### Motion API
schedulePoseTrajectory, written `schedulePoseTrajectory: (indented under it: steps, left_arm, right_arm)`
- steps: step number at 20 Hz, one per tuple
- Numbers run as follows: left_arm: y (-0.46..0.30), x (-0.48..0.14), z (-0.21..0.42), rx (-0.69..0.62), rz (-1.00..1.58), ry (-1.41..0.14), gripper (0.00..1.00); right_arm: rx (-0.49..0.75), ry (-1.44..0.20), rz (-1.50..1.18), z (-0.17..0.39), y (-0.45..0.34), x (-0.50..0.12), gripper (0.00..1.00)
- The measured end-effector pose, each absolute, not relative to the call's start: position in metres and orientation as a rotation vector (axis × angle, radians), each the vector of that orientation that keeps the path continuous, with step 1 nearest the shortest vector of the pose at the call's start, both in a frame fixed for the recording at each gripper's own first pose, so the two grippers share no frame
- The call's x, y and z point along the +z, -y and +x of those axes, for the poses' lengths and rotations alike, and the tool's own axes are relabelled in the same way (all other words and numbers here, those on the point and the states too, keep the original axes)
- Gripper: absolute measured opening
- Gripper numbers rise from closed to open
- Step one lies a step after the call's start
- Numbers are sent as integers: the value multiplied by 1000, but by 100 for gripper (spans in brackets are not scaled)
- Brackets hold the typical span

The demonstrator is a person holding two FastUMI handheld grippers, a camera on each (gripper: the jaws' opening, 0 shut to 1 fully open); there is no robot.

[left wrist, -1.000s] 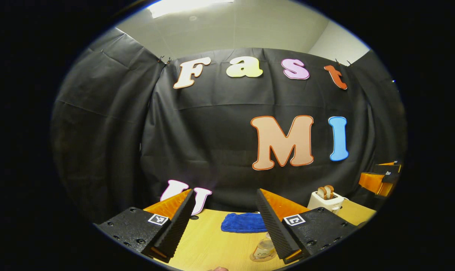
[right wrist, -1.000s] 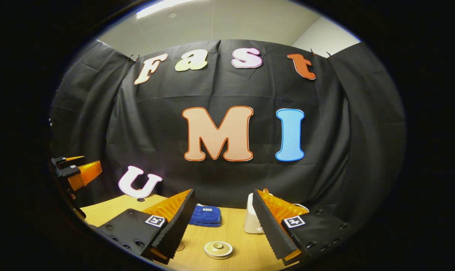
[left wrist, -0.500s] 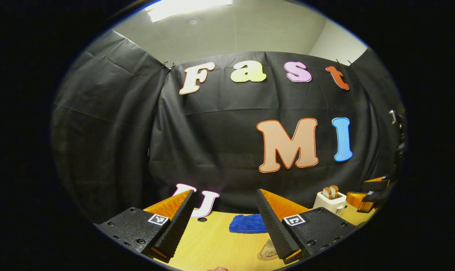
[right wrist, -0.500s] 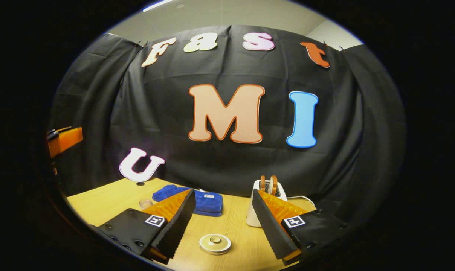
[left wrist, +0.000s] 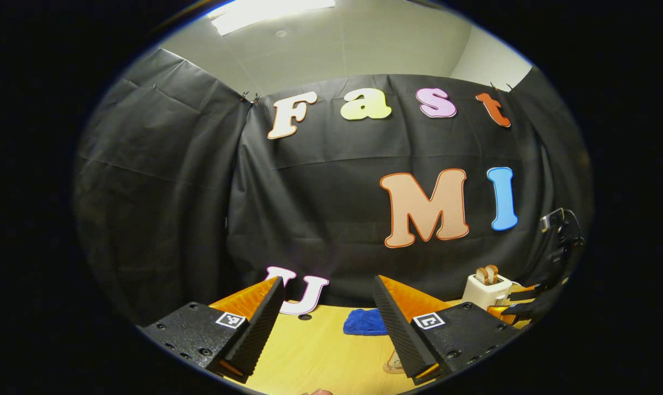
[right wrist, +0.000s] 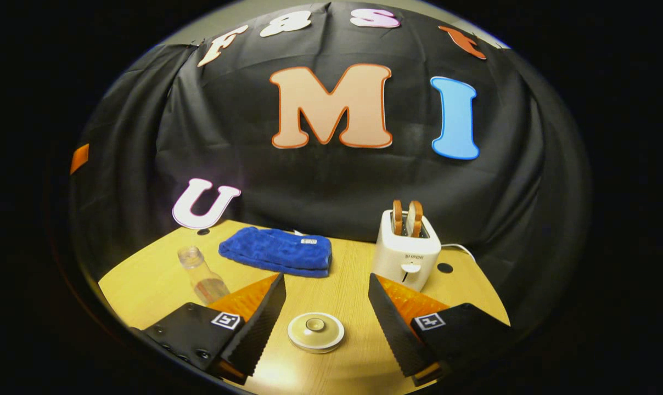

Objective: Open the teacup lid with one hand, grasp the water bottle and pour water into the teacup with the other hand; after pouring, place the water bottle on the coaster and then close the teacup lid.

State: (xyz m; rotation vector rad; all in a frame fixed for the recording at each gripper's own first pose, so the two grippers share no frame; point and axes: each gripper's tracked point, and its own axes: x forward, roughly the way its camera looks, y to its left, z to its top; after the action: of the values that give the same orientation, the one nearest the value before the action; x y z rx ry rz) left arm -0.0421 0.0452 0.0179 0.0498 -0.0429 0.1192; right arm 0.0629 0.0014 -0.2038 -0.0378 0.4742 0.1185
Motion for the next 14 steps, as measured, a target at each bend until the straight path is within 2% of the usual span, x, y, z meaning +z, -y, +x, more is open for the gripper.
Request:
schedulePoseTrajectory:
  steps: [1,2,9,10,14]
  left_arm:
    - [-48,19,-43,126,54,42,94]
    - [-50,18,-44,131,58,41,94]
    - [-55,10,-49,150,69,9,94]
    - [-55,10,-49,150,72,6,95]
    - [-53,8,-47,143,76,-1,95]
  right_arm:
    - [122,-494,-47,63,-2,-213,94]
    - [129,-512,-57,64,-3,-222,98]
    - [178,-635,-107,61,-16,-276,100]
    - [183,-654,-107,60,-17,-285,94]
    - [196,-726,-98,57,-22,-307,88]
